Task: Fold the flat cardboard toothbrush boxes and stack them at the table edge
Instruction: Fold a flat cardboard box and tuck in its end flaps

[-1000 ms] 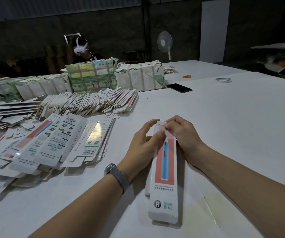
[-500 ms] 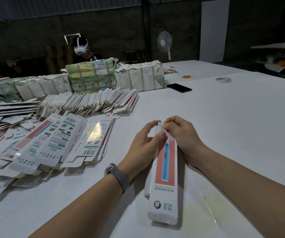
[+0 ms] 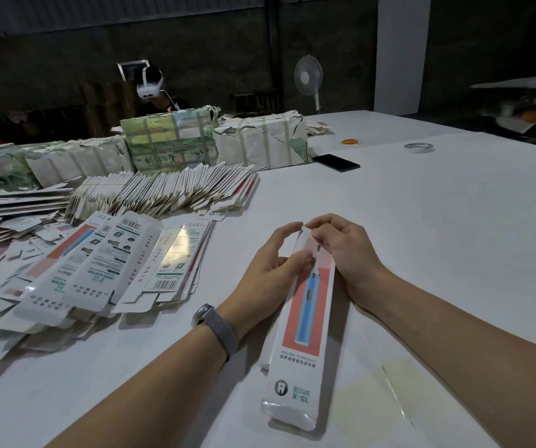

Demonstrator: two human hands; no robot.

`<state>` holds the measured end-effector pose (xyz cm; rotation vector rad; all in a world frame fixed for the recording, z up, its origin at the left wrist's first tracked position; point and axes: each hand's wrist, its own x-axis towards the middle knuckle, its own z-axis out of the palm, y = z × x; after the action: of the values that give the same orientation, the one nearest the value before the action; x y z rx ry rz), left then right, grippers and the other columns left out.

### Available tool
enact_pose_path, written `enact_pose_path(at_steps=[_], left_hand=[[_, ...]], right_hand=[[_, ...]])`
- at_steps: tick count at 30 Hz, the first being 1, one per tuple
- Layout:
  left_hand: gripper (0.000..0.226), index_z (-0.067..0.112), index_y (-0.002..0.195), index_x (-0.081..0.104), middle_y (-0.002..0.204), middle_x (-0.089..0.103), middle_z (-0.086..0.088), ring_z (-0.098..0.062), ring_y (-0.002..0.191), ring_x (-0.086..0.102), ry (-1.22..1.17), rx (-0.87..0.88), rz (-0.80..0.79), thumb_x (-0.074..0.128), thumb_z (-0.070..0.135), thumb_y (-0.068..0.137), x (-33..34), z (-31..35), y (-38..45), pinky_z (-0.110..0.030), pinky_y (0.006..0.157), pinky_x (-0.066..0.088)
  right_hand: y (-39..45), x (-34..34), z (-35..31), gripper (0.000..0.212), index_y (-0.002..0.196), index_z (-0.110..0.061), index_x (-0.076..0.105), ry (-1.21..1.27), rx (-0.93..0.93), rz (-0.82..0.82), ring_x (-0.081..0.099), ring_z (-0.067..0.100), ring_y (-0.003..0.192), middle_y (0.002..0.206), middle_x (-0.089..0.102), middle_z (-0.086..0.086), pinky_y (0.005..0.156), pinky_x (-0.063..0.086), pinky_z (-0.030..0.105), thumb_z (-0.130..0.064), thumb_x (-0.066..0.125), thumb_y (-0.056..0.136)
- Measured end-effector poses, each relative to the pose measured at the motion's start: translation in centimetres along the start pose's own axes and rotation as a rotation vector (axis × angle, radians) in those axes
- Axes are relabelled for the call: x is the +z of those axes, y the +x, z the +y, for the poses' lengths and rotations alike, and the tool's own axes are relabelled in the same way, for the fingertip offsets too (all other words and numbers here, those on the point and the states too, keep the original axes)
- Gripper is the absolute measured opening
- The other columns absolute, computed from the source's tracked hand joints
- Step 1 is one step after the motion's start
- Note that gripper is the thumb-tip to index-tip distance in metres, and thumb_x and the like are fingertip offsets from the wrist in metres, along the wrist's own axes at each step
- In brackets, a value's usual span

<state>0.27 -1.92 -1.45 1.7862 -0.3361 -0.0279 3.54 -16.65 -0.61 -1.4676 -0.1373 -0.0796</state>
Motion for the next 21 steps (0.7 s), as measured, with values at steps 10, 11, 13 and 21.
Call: enact_pose_path(at_steps=[10, 11, 13, 21], left_hand=[[0.033, 0.045, 0.127, 0.045, 0.088, 0.077, 0.007, -0.022, 0.077, 0.077, 0.013, 0.028, 0.006, 0.054, 0.045, 0.095, -0.08, -0.07, -0.05, -0.03, 0.069, 0.062], [0.028, 0.045, 0.126, 0.045, 0.089, 0.077, 0.006, -0.022, 0.077, 0.077, 0.013, 0.033, 0.005, 0.053, 0.041, 0.099, -0.09, -0.08, -0.11, -0.03, 0.069, 0.062], [0.022, 0.047, 0.122, 0.045, 0.088, 0.077, 0.005, -0.022, 0.076, 0.077, 0.009, 0.034, 0.008, 0.052, 0.039, 0.102, -0.11, -0.01, -0.24, -0.028, 0.067, 0.061], [0.026, 0.045, 0.112, 0.046, 0.082, 0.077, 0.003, -0.02, 0.071, 0.076, -0.032, 0.016, 0.03, 0.053, 0.05, 0.087, -0.08, 0.37, -0.19, -0.025, 0.064, 0.059]], right_hand=[[0.16, -0.32, 0.0, 0.032, 0.071, -0.02, 0.068, -0.019, -0.014, -0.029, 0.064, 0.014, 0.059, 0.069, 0.068, 0.001, 0.059, 0.056, 0.026, -0.006, 0.052, 0.095], [0.16, -0.39, 0.06, 0.031, 0.072, -0.019, 0.068, -0.028, -0.018, -0.031, 0.064, 0.013, 0.059, 0.068, 0.068, 0.0, 0.057, 0.056, 0.024, -0.007, 0.051, 0.095], [0.08, -0.48, 0.14, 0.032, 0.073, -0.02, 0.068, -0.038, -0.023, -0.036, 0.064, 0.01, 0.057, 0.067, 0.067, -0.002, 0.055, 0.055, 0.022, -0.009, 0.05, 0.097], [-0.27, -0.34, 0.08, 0.041, 0.071, -0.027, 0.07, -0.047, -0.048, -0.074, 0.065, 0.008, 0.058, 0.07, 0.068, -0.003, 0.052, 0.051, 0.02, -0.015, 0.046, 0.101]])
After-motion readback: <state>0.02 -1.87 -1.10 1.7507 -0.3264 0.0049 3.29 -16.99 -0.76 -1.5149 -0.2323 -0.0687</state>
